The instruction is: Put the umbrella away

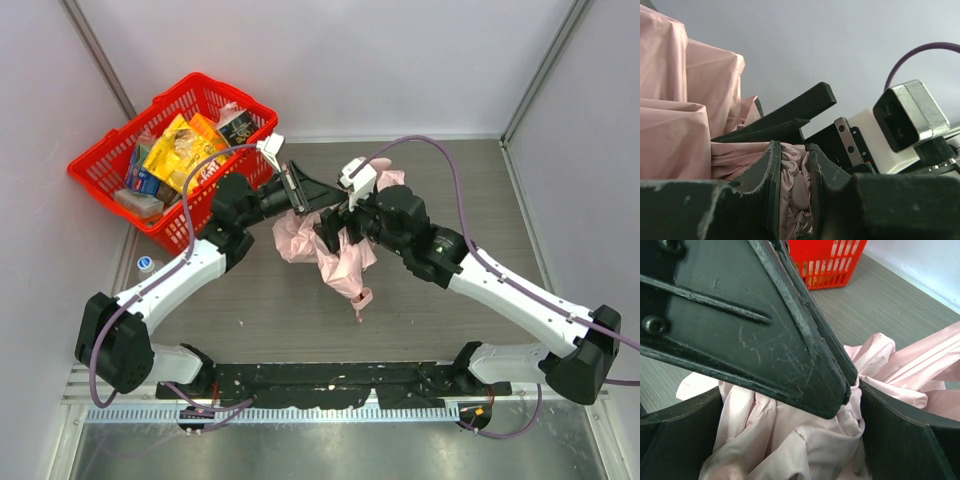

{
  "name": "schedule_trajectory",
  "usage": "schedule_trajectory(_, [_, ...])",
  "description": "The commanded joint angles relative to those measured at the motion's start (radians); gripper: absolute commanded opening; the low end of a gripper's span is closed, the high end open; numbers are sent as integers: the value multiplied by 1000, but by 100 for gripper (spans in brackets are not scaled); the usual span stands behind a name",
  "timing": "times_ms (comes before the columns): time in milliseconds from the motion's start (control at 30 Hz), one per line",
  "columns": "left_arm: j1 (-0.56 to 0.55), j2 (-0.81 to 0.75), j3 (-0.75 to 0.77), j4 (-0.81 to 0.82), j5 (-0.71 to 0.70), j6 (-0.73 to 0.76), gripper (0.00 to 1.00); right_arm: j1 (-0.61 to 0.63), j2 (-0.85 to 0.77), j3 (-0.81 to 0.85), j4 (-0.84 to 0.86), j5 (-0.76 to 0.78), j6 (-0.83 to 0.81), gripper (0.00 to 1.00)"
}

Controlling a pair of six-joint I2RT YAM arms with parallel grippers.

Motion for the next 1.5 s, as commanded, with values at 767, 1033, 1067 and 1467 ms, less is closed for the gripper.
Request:
schedule_trajectory(767, [97,-210,192,-225,-55,254,99,-30,-209,-195,101,172,-36,1])
schedule_trajectory(1033, [115,-507,51,-511,-482,508,95,-59,25,46,-151,691,-302,1])
schedule_trajectory(1067, [113,-527,22,-508,-486,503,93,-61,52,81,-148,732,-364,1])
schedule_trajectory(1467, [92,-670,-216,-644,-534,490,60,-32,312,0,82,687,-519,1])
